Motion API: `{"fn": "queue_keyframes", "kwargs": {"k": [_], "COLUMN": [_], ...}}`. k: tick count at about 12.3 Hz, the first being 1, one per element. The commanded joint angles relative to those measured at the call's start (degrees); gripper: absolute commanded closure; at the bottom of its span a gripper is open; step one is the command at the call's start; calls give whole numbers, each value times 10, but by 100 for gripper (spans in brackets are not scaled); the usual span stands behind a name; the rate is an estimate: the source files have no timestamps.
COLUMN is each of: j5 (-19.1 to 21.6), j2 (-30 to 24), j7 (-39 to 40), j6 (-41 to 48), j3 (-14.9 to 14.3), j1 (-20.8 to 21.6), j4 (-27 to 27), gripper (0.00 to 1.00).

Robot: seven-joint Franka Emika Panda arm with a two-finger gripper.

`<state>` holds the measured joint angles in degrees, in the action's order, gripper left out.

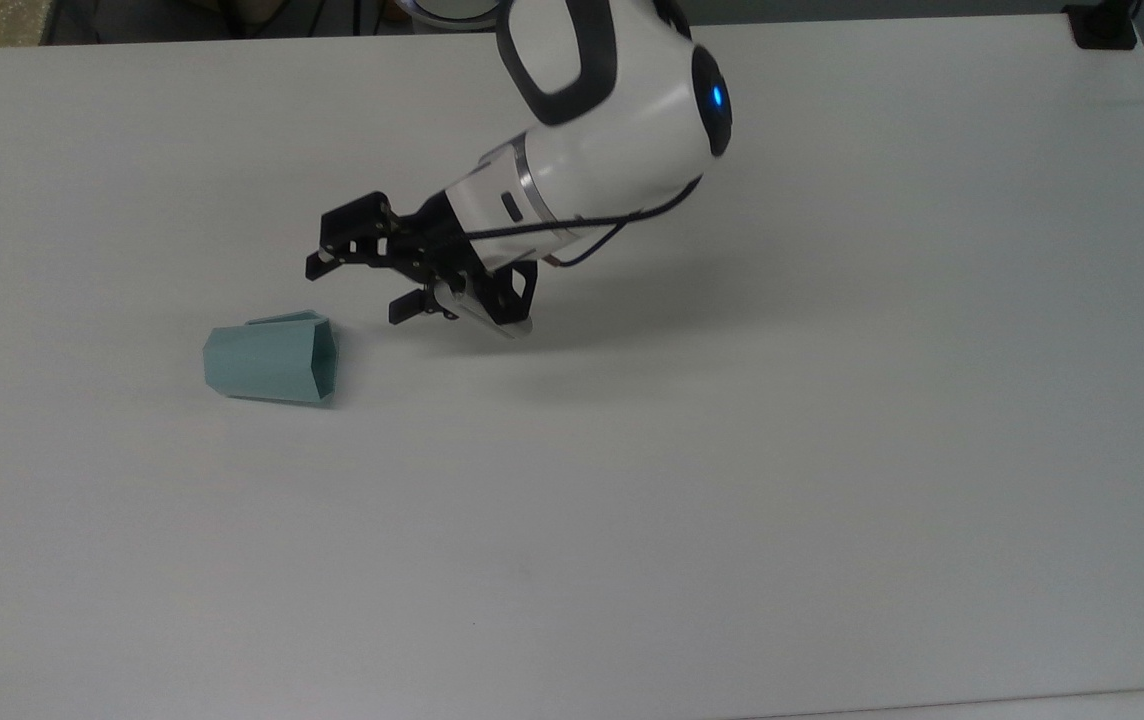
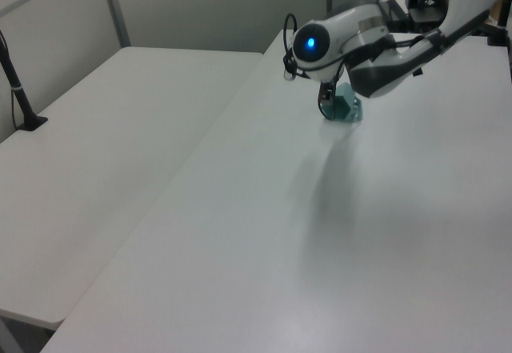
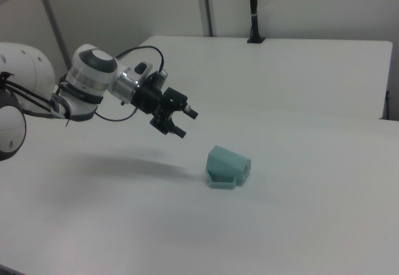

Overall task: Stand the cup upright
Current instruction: 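Move the open gripper down toward the base of the teal cup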

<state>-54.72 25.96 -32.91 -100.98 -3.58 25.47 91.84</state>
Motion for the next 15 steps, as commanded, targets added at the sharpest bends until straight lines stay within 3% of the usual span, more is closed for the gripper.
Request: {"fn": "queue_keyframes", "kwargs": {"k": [1, 4, 15], "j5": [-40, -76, -97], "j2": [29, 53, 84], "j7": [-33, -51, -63], "j6": [-7, -7, -11], "j3": [-5, -5, -5], "j1": [4, -9, -58], "j4": [-3, 0, 16], "gripper": [0, 0, 1]}}
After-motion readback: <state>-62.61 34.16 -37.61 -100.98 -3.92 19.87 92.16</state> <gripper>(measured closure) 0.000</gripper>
